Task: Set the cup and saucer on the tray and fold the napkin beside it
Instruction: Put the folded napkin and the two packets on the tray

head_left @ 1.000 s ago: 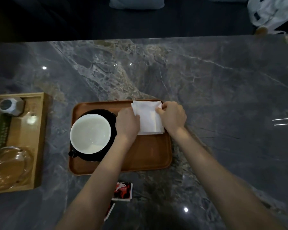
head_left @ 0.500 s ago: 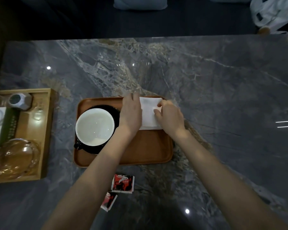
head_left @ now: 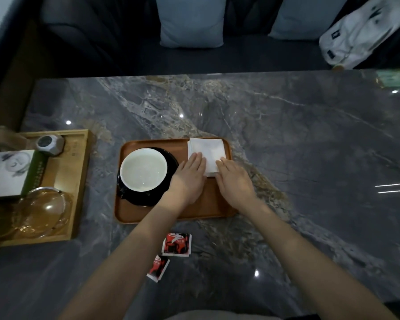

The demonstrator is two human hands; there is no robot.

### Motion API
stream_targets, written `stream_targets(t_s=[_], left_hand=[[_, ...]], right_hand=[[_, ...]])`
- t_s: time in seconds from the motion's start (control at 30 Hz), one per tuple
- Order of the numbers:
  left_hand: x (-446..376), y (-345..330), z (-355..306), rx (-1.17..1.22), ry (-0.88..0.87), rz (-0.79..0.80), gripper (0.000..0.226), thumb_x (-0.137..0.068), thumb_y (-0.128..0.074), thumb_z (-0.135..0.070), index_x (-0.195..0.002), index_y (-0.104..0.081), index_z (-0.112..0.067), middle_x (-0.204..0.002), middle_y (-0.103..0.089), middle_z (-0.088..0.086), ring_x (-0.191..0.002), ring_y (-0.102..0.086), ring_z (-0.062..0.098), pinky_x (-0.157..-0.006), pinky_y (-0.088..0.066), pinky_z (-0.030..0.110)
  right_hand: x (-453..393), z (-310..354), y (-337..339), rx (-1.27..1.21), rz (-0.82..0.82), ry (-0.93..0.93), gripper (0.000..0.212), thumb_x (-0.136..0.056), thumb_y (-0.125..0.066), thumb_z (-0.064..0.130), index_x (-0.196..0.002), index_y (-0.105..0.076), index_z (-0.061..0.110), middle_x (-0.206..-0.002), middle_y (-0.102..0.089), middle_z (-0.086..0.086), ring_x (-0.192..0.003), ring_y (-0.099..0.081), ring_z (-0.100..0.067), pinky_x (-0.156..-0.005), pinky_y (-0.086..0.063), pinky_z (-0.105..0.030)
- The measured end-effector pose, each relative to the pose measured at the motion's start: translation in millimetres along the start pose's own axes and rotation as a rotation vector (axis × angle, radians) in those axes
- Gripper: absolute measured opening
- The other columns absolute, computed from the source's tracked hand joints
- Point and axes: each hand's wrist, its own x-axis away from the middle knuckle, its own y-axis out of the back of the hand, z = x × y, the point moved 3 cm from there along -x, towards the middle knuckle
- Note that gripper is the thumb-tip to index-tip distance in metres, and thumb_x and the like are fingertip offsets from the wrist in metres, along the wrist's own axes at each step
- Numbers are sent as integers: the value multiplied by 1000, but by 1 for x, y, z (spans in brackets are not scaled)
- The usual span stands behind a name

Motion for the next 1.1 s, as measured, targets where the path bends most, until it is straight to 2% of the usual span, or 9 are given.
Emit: stream_targets(t_s=[0.07, 0.13, 0.2, 0.37, 0.47, 0.57, 0.83, 0.93, 1.1], left_hand=[[16, 10, -3, 86, -20, -79, 47, -98, -30, -26, -139, -28, -4, -152, -26, 15, -141, -22, 27, -113, -24, 39], [39, 18, -3, 218, -21, -151, 36, -96, -37, -26, -124, -49, -6, -128, -53, 16, -120, -48, 31, -97, -41, 42], [65, 21, 3, 336, -6, -216, 30, -94, -42, -24, -116, -56, -9, -111, -61, 14, -103, -57, 30, -85, -45, 40], [128, 10, 30, 451, 140, -288, 23, -92, -50, -22, -105, -64, -11, -102, -68, 8, -93, -63, 24, -83, -49, 39], [162, -13, 43, 481, 224, -318, 19, -89, -54, -20, -100, -66, -10, -98, -67, 9, -91, -62, 24, -81, -47, 36], [185, -42, 49, 529, 311, -353, 18, -87, -57, -15, -101, -67, -9, -101, -66, 12, -95, -61, 26, -84, -46, 37], [209, -96, 58, 297, 418, -232, 51, -88, -53, -33, -136, -40, -21, -150, -30, 4, -140, -22, 22, -113, -16, 44], [211, -100, 58, 287, 414, -218, 50, -90, -50, -34, -138, -37, -23, -154, -23, 2, -143, -13, 21, -115, -12, 44], [206, -97, 56, 308, 432, -202, 44, -88, -55, -26, -131, -44, -22, -152, -25, 7, -142, -14, 25, -113, -15, 44]], right_hand=[[10, 7, 13, -135, -76, 21, 35, -95, -39, 21, -127, -49, 10, -134, -52, -9, -126, -43, -23, -104, -33, -37], [22, 17, 21, -282, -104, 26, 29, -94, -42, 20, -118, -56, 11, -121, -60, -7, -115, -49, -21, -95, -39, -34], [35, 28, 23, -383, -95, 37, 25, -93, -46, 20, -111, -60, 12, -112, -63, -5, -105, -54, -17, -87, -43, -30], [71, 55, 3, -507, 9, 114, 14, -89, -55, 16, -99, -65, 13, -100, -67, -4, -90, -60, -15, -74, -40, -18], [91, 68, -22, -493, 110, 123, 15, -89, -56, 17, -100, -65, 13, -103, -66, -6, -96, -59, -20, -82, -46, -30], [107, 76, -43, -344, 115, 179, 22, -90, -55, 21, -107, -64, 12, -108, -65, -6, -105, -52, -23, -87, -42, -34], [127, 86, -77, -14, 64, 200, 55, -91, -48, 30, -139, -33, 8, -148, -34, -11, -136, -27, -27, -112, -21, -42], [128, 85, -81, 7, 67, 226, 54, -90, -50, 28, -138, -35, 8, -148, -34, -12, -136, -26, -27, -113, -19, -42], [125, 83, -75, -92, 13, 242, 42, -82, -62, 20, -120, -52, 9, -126, -53, -10, -121, -41, -27, -102, -31, -36]])
